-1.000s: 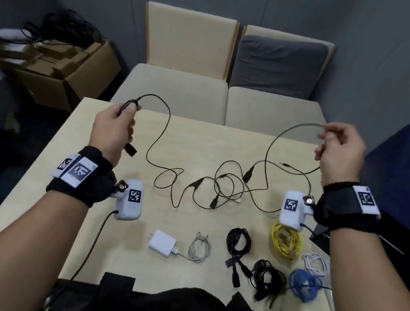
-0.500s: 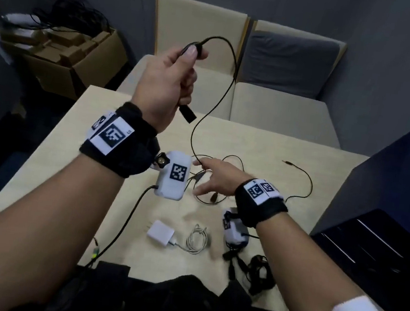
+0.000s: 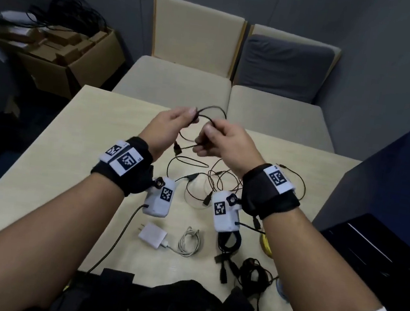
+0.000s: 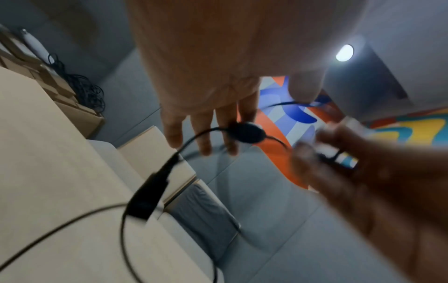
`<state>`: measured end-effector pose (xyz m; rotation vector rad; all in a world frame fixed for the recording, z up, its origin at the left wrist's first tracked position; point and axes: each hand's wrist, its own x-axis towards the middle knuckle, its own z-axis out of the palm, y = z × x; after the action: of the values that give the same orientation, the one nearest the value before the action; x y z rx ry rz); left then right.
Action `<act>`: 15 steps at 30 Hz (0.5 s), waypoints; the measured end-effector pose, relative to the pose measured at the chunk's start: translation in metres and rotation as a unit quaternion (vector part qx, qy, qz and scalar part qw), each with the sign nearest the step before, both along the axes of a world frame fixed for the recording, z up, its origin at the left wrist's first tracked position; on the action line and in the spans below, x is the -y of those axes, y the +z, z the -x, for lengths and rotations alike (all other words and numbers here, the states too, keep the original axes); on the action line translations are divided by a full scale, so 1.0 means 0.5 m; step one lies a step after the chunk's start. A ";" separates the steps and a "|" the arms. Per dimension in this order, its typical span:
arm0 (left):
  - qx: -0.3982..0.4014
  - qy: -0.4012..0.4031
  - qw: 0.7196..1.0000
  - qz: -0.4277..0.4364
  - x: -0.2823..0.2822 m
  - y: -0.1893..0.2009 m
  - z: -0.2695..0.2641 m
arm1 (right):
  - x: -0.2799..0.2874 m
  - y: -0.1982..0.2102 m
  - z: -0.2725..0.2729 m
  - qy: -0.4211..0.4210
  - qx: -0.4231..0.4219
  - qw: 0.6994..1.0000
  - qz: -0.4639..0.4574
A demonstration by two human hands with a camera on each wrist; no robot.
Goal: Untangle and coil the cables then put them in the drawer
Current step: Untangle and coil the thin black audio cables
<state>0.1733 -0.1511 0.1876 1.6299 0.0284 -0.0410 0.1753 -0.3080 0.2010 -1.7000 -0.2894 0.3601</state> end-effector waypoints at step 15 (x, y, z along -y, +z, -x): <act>-0.019 -0.060 0.991 -0.116 0.013 -0.139 0.014 | 0.086 0.253 -0.006 -0.101 0.182 0.903 -0.377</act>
<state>0.1662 -0.1576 0.1179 1.8626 -0.0379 -0.1663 0.1786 -0.3512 0.3273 -0.9974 -0.4526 -0.2210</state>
